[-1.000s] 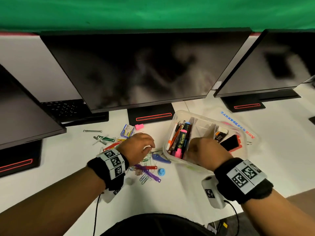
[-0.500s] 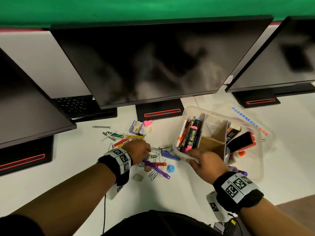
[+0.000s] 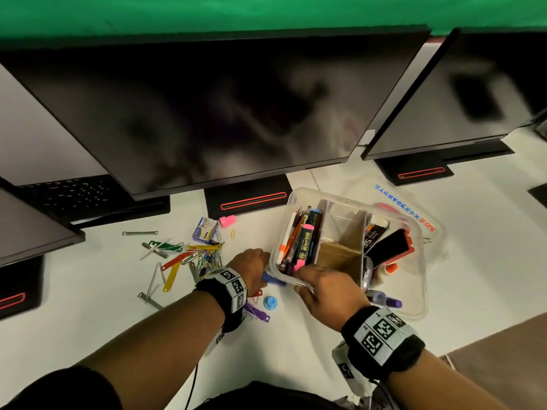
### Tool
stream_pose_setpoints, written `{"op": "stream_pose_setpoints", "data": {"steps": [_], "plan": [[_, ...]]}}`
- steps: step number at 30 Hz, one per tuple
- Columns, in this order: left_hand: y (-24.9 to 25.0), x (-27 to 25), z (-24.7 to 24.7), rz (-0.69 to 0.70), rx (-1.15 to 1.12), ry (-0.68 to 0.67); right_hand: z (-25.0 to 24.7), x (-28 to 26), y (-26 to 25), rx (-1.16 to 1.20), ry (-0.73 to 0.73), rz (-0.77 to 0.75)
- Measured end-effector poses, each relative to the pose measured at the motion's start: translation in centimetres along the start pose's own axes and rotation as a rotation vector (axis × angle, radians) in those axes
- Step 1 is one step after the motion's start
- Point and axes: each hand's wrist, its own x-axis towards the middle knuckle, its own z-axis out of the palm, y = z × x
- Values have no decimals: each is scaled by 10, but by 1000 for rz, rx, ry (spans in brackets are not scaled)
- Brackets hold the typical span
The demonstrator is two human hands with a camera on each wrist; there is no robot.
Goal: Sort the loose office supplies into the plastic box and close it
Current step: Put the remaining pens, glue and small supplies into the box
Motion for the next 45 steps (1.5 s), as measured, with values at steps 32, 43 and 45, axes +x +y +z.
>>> {"op": "stream_pose_setpoints", "data": {"steps": [32,43,45], "plan": [[52,-52,-73,327,-54,161,-88,-18,49,734,500,502],[37,-50,-59,295,68,-20,-59,4,82,586,-60,865],[37,-50,-59,293,57,-18,-56,10,80,626,-106,911]]}}
